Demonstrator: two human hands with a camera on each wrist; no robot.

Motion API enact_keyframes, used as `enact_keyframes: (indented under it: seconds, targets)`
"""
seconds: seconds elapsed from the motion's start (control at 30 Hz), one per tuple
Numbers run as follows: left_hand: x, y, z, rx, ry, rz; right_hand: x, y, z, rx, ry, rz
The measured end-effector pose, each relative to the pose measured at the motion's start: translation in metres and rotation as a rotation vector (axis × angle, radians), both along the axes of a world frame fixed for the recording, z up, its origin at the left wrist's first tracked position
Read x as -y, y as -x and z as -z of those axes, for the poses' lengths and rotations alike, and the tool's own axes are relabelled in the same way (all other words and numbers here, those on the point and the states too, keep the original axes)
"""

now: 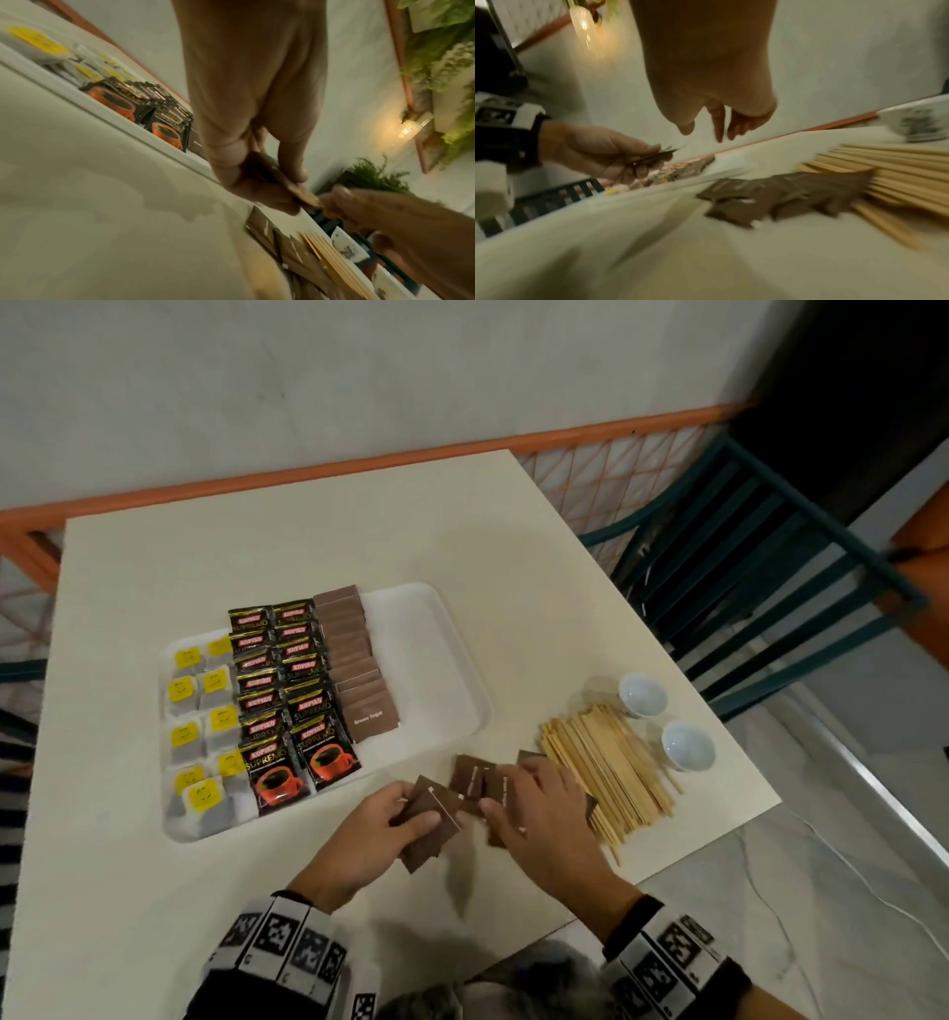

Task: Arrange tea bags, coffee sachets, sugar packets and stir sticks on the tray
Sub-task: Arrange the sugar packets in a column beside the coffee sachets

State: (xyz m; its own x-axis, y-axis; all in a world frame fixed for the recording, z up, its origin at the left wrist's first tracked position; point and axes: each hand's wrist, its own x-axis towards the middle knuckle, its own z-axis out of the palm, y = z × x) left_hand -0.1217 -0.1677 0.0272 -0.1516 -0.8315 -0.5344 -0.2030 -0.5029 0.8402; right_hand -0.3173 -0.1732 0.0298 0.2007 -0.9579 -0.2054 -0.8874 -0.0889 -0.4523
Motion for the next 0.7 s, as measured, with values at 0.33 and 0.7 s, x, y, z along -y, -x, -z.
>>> enact_keyframes:
  seconds: [0.33,0.7]
  targets:
    - [0.02,0.025,0.021,0.443,0.202,0.234,-0.03,0.025,0.044,-0.379,0.01,0.173]
    - [0.026,0.035,0.031,0.394,0.144,0.22,-0.027,0.004,0.053,-0.303,-0.028,-0.175]
